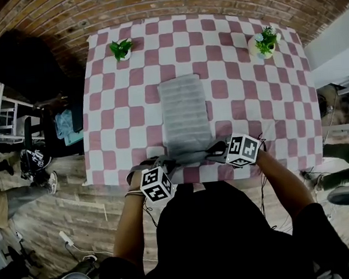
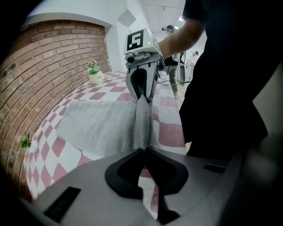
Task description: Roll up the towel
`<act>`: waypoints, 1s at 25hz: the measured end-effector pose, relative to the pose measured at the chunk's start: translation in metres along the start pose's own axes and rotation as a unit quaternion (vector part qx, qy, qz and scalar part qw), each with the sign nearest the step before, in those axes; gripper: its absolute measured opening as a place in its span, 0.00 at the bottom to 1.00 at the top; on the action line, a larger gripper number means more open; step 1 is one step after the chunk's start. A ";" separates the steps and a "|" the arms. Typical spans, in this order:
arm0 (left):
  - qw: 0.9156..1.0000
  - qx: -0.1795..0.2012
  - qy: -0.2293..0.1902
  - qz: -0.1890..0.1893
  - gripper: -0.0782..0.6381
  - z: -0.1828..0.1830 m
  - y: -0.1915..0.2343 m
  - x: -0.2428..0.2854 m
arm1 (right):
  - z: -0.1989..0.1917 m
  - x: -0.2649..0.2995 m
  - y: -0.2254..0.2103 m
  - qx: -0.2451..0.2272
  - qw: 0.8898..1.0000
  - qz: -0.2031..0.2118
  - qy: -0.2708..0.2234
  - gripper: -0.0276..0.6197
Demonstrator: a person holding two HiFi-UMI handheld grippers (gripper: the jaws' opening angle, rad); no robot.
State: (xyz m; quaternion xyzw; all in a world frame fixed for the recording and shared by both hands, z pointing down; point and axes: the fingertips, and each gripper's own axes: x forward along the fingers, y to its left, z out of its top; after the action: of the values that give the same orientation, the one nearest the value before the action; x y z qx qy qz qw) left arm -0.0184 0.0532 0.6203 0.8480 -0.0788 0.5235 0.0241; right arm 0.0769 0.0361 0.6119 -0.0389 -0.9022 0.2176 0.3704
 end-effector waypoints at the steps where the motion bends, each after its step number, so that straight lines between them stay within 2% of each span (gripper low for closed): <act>1: 1.000 0.001 -0.001 0.008 0.14 0.002 0.007 -0.003 | 0.004 -0.003 -0.002 0.006 1.000 0.000 -0.010 0.13; 5: 0.999 0.011 -0.005 0.041 0.14 0.010 0.041 -0.015 | 0.023 -0.018 -0.016 0.012 0.998 -0.017 -0.055 0.14; 8: 0.998 0.017 -0.006 0.064 0.14 0.013 0.063 -0.015 | 0.036 -0.028 -0.037 0.001 0.995 -0.059 -0.075 0.14; 12: 0.994 0.012 0.001 0.106 0.14 0.014 0.093 -0.007 | 0.044 -0.036 -0.068 -0.027 0.987 -0.139 -0.082 0.16; 16: 0.991 0.010 0.020 0.129 0.15 0.010 0.112 0.009 | 0.040 -0.052 -0.096 -0.069 0.964 -0.251 -0.057 0.16; 18: 0.990 0.009 0.025 0.136 0.15 0.008 0.116 0.015 | 0.044 -0.065 -0.095 -0.111 0.946 -0.298 -0.058 0.16; 19: 0.990 0.008 0.025 0.140 0.15 0.008 0.118 0.017 | 0.050 -0.070 -0.086 -0.145 0.938 -0.307 -0.069 0.16; 21: 0.989 0.006 0.024 0.144 0.15 0.008 0.119 0.019 | 0.062 -0.069 -0.052 -0.231 0.924 -0.294 -0.080 0.16; 22: 0.989 0.007 0.023 0.144 0.15 0.008 0.120 0.019 | 0.063 -0.063 -0.035 -0.272 0.919 -0.279 -0.070 0.16; 23: 0.989 0.007 0.023 0.144 0.15 0.009 0.120 0.019 | 0.060 -0.053 -0.022 -0.304 0.914 -0.263 -0.049 0.16; 25: 0.989 0.009 0.021 0.143 0.15 0.009 0.119 0.018 | 0.042 -0.026 -0.018 -0.343 0.907 -0.245 0.001 0.24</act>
State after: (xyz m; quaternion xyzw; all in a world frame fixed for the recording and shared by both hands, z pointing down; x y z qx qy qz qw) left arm -0.0214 -0.0678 0.6277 0.8170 -0.1944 0.5398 -0.0570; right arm 0.0682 -0.0018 0.5759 0.0583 -0.9018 -0.2027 0.3771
